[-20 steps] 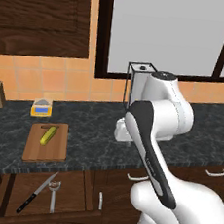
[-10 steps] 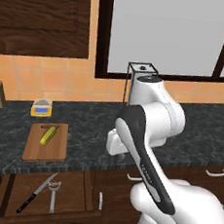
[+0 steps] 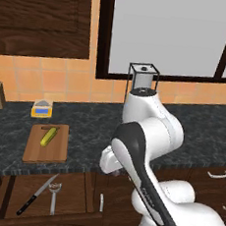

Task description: Place the appropriate cutting tool for cutting the cucumber skin on the cutting board.

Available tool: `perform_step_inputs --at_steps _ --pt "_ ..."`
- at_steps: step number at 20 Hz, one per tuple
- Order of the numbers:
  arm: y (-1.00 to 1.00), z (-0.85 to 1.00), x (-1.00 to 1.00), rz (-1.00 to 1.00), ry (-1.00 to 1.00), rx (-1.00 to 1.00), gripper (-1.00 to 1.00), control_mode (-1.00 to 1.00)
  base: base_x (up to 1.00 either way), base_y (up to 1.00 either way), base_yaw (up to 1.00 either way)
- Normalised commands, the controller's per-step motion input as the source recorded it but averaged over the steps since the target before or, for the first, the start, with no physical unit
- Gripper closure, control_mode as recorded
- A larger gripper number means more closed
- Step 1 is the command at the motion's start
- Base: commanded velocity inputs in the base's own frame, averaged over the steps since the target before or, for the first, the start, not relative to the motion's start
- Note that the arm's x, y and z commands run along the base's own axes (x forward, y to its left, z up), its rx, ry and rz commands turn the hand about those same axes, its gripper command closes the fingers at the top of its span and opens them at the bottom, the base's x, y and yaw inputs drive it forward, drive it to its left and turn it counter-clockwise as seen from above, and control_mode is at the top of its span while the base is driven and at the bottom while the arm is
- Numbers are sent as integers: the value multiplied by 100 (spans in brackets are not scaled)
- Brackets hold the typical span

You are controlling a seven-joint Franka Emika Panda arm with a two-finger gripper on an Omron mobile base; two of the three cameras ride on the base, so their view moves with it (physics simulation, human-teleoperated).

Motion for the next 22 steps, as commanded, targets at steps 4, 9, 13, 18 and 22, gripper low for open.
perform_step_inputs --at_steps 4,9,13,18,22 --pt "70 -11 0 -1 0 1 -100 -100 0 0 0" --pt "81 -37 1 -2 0 0 -100 -100 0 0 0" --pt "37 -75 26 0 0 0 -100 -100 0 0 0" --pt "25 -60 21 0 0 0 -100 -100 0 0 0" --pt "34 -35 1 0 0 0 -100 -100 0 0 0"
